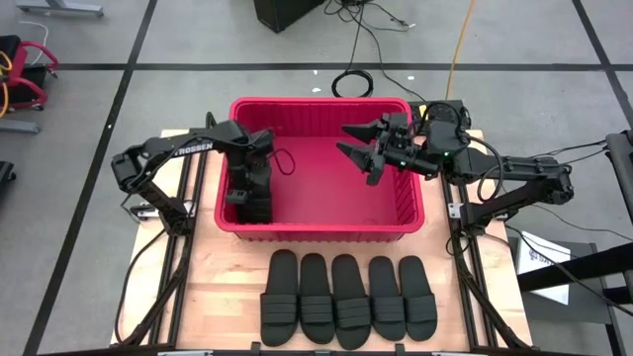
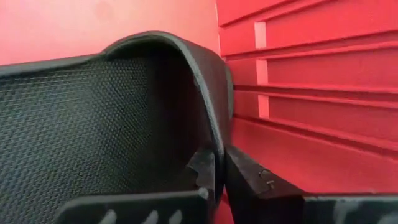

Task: Pick and place slides into bin
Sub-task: Put the black slide into the red bin

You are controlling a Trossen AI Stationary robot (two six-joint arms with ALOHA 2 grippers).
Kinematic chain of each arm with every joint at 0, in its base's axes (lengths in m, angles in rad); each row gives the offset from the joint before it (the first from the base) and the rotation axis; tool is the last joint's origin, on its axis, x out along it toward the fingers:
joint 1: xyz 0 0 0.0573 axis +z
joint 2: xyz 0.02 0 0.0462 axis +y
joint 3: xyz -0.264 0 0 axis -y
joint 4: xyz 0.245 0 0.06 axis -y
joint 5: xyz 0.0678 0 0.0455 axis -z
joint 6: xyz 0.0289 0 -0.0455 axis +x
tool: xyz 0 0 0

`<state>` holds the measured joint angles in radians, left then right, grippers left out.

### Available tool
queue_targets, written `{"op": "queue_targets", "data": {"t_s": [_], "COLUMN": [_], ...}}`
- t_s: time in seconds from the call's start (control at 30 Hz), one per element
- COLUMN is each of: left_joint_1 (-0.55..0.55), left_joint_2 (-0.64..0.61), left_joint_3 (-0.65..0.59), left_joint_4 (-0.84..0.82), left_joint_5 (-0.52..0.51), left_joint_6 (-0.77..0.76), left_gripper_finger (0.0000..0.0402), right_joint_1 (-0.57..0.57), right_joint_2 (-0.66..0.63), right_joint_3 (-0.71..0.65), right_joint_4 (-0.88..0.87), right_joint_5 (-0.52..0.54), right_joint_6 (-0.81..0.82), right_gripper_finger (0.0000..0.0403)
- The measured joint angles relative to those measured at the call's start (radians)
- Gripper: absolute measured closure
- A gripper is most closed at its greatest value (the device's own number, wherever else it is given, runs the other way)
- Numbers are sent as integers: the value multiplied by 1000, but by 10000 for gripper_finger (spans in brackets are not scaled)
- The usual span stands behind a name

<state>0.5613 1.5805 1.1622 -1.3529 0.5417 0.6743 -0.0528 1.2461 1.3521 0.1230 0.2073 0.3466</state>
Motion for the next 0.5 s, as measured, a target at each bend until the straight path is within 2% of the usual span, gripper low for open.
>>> {"op": "queue_targets", "data": {"t_s": [0.17,0.5], "left_joint_1": [1,-1], "left_joint_2": [0,-1], "left_joint_3": [-22,-24], "left_joint_4": [13,33], "left_joint_5": [4,-13], "left_joint_6": [15,10], "left_gripper_finger": [397,372], "right_joint_1": [0,-1], "right_joint_2": [0,0], "right_joint_3": [0,0], "right_joint_4": [0,-1], "right_joint_5": [1,8], "right_joint_6": [0,0], "right_gripper_finger": [138,138]}}
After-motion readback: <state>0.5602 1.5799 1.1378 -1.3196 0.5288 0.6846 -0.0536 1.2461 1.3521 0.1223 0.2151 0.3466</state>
